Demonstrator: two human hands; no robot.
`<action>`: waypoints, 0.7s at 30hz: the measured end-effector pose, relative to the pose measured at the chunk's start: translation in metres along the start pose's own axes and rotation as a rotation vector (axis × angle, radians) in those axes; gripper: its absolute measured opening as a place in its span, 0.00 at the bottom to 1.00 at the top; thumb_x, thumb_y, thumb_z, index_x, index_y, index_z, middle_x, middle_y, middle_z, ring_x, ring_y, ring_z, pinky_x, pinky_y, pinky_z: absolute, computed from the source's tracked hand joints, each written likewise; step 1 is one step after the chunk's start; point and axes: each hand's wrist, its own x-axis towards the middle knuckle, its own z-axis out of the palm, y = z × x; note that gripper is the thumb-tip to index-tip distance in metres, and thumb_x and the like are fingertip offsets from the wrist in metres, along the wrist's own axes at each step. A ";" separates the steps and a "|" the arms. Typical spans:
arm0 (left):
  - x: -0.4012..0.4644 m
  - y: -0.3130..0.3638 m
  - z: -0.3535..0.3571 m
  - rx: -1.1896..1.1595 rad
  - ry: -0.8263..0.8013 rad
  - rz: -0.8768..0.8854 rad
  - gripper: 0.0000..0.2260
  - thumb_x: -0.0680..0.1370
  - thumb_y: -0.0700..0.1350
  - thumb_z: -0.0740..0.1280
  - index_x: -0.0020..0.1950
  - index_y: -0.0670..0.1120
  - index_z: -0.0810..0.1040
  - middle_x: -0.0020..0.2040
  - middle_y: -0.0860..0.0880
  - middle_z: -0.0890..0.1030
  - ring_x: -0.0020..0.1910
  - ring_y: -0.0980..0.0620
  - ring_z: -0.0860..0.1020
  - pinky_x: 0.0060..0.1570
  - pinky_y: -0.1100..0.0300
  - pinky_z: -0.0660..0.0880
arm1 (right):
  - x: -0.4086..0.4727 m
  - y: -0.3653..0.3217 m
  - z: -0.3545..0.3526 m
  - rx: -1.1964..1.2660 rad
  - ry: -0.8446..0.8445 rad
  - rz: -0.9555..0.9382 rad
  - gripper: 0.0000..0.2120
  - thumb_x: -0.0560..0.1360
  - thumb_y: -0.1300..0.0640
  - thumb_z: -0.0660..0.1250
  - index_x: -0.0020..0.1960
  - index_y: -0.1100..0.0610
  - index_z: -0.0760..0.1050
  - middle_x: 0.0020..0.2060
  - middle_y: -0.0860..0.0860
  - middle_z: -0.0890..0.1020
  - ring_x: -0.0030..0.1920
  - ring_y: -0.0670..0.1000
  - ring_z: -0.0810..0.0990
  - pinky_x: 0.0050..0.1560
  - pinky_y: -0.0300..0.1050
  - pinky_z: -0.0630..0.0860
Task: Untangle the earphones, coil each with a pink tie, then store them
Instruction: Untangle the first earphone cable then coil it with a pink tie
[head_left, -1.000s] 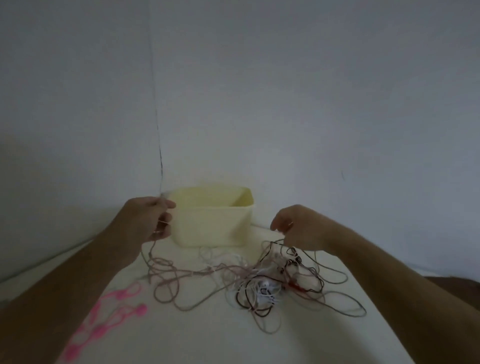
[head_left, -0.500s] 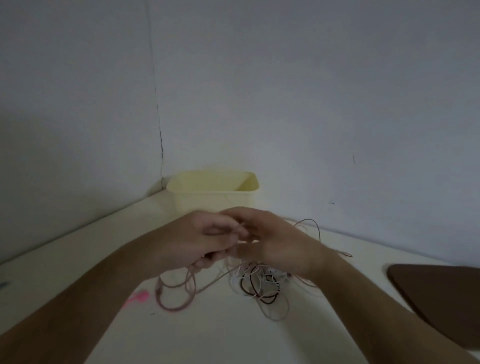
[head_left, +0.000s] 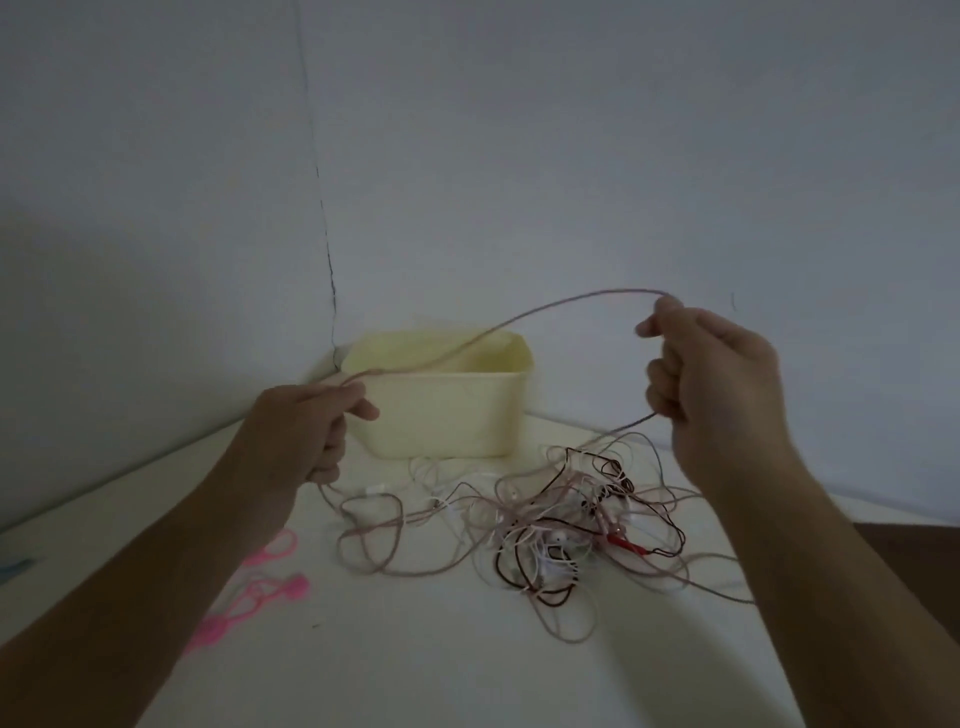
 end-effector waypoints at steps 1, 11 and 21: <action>0.001 -0.001 -0.002 -0.038 0.009 -0.024 0.13 0.85 0.43 0.64 0.43 0.39 0.78 0.24 0.54 0.59 0.20 0.56 0.56 0.22 0.69 0.55 | 0.003 -0.002 -0.006 0.018 0.004 -0.016 0.12 0.84 0.55 0.69 0.44 0.60 0.80 0.23 0.46 0.62 0.25 0.48 0.56 0.27 0.41 0.55; -0.011 -0.003 0.015 0.006 -0.147 -0.124 0.22 0.83 0.47 0.66 0.29 0.49 0.67 0.26 0.53 0.56 0.22 0.55 0.53 0.24 0.68 0.51 | 0.018 -0.004 -0.034 -0.926 0.275 -0.191 0.10 0.79 0.52 0.67 0.47 0.55 0.85 0.35 0.48 0.84 0.40 0.56 0.81 0.45 0.48 0.74; -0.030 -0.004 0.068 -0.074 -0.475 -0.167 0.15 0.85 0.43 0.61 0.39 0.43 0.77 0.29 0.51 0.62 0.24 0.56 0.57 0.25 0.66 0.52 | -0.052 0.047 0.054 -0.937 -0.907 -0.163 0.23 0.78 0.65 0.65 0.70 0.50 0.73 0.53 0.46 0.81 0.54 0.46 0.78 0.55 0.38 0.76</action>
